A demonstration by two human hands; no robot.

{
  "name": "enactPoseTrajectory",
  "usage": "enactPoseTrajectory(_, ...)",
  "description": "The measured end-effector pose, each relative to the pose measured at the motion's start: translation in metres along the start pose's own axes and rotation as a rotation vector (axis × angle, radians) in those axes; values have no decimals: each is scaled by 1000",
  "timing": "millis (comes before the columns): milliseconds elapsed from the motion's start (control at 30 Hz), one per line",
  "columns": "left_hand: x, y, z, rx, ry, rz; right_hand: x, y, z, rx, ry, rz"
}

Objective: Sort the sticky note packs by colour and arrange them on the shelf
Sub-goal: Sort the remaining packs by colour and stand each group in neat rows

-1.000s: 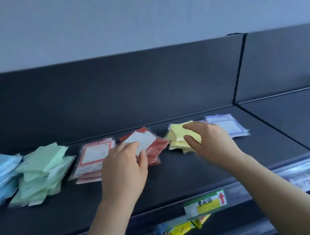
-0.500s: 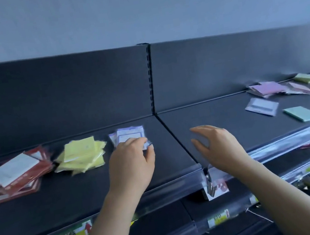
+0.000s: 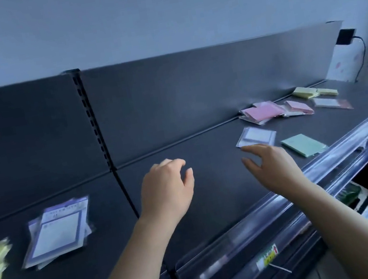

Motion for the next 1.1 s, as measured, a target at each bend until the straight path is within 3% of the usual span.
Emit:
enactPoseTrajectory(233, 58, -56, 53, 16, -31, -161, 44, 10, 80, -10, -117, -26)
enactPoseTrajectory(467, 106, -121, 94, 50, 104, -314, 85, 24, 164, -56, -199, -159)
enactPoseTrajectory(633, 139, -168, 136, 78, 220, -382, 105, 37, 203, 19, -145, -307)
enactPoseTrajectory(800, 164, -199, 168, 262, 305, -456, 116, 44, 223, 130, -98, -395)
enactPoseTrajectory(1100, 159, -189, 164, 159, 560, -477, 129, 56, 236, 76, -7, -584)
Point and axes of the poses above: each hand's wrist, its own x-axis towards the middle knuckle, its own y-axis out of the back of the hand, z = x × y, the point moved 1 cm from there along x, towards the middle knuckle, and after that the axes turned 3 degrees about x, right-handed, at the moved point
